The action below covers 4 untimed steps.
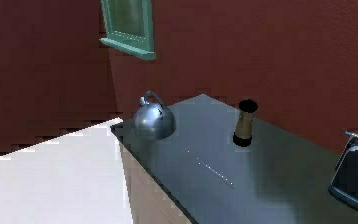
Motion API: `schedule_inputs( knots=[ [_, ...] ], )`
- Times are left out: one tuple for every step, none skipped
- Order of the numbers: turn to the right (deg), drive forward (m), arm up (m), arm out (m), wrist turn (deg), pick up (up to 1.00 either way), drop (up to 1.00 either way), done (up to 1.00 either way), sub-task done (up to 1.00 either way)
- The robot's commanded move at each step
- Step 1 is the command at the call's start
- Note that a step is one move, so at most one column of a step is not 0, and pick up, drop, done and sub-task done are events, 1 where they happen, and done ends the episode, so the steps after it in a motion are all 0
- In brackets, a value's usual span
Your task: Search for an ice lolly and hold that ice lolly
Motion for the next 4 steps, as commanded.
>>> schedule_inputs(
  knots=[
    [0.0, 0.00, 0.00, 0.00, 45.0, 0.00, 0.00, 0.00, 0.00],
    [0.0, 0.00, 0.00, 0.00, 45.0, 0.00, 0.00, 0.00, 0.00],
    [0.0, 0.00, 0.00, 0.00, 15.0, 0.00, 0.00, 0.00, 0.00],
    [0.0, 0.00, -0.14, 0.00, 0.0, 0.00, 0.00, 0.00, 0.00]
  ],
)
